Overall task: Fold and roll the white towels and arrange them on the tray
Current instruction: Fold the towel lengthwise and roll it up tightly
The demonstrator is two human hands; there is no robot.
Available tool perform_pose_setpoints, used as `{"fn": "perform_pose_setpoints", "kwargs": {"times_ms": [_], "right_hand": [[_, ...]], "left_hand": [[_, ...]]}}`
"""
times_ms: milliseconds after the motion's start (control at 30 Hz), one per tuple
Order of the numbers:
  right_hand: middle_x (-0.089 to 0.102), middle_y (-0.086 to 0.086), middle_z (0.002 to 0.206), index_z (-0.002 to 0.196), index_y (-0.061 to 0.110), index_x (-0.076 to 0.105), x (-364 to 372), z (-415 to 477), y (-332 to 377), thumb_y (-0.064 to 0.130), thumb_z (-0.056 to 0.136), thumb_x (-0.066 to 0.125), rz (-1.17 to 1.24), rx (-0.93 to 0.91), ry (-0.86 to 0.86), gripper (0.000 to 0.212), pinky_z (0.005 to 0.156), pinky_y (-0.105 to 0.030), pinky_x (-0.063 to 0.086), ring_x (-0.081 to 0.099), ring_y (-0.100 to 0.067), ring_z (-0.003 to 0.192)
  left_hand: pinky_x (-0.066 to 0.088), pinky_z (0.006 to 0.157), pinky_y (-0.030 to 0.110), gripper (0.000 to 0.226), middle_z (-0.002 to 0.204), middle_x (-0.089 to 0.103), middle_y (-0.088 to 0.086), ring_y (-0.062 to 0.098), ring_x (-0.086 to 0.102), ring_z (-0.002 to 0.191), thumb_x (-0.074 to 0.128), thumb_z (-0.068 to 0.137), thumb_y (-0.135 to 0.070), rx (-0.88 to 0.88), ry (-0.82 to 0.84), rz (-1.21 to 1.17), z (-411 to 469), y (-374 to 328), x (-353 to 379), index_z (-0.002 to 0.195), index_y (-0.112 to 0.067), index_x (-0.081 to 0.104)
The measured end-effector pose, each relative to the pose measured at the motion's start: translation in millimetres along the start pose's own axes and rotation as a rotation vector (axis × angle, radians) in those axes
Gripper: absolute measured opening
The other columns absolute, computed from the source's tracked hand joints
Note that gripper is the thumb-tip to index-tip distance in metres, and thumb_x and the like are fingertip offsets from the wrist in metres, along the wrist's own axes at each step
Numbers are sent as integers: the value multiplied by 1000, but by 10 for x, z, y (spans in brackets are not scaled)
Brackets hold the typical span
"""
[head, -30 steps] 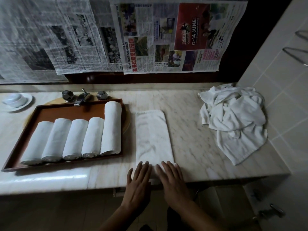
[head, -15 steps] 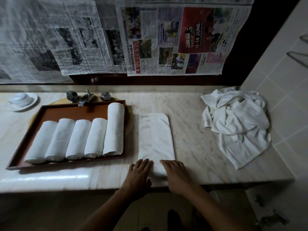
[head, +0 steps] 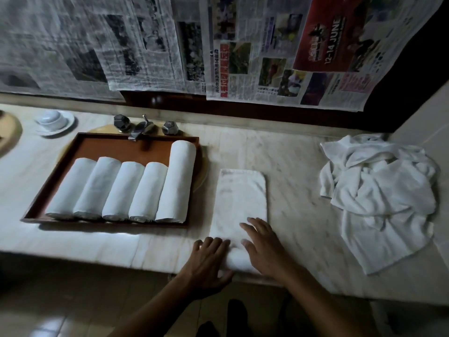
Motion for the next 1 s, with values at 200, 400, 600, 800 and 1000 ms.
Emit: {"fn": "perform_pose_setpoints", "kwargs": {"times_ms": [200, 400, 600, 800, 1000], "right_hand": [[16, -5, 171, 161, 31, 28, 215, 891, -31, 45, 104, 37, -273, -177, 90, 60, 124, -54, 19, 11, -32, 157], [13, 2, 172, 162, 36, 19, 178, 1734, -110, 58, 104, 28, -357, -129, 109, 63, 123, -62, 13, 9, -30, 158], [12, 0, 171, 162, 30, 24, 54, 2030, -104, 47, 107, 40, -345, -171, 110, 60, 120, -64, 16, 11, -36, 156], [37, -17, 161, 151, 20, 48, 88, 1413, -452, 37, 97, 61, -217, 16, -190, 58, 117, -65, 24, 28, -40, 151], [31, -12, 166, 156, 12, 38, -66, 1882, -934, 46, 104, 46, -278, 132, -46, 63, 120, -65, 18, 26, -29, 153]], "left_hand": [[41, 95, 43, 71, 119, 52, -4, 19, 48, 106, 45, 87, -80, -18, -9, -4, 77, 14, 34, 133, -26, 50], [41, 88, 43, 62, 109, 50, -5, 20, 48, 100, 48, 85, -78, -67, 4, 1, 75, -5, 65, 118, -26, 55], [40, 91, 44, 61, 109, 49, -6, 20, 47, 101, 49, 84, -77, -108, 22, -17, 104, 8, 49, 117, -27, 55], [39, 92, 44, 63, 111, 50, -6, 20, 47, 103, 50, 84, -78, -124, 38, -47, 129, 17, 29, 121, -28, 55], [39, 93, 42, 61, 110, 50, -9, 18, 46, 103, 51, 83, -77, -135, 28, -36, 141, 5, 24, 119, -28, 55]]}}
Point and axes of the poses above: each hand's wrist, its own z-axis towards the middle knuckle, its own x-axis out of the palm, y = z × x, the point moved 2 cm from there along z, towards the middle knuckle
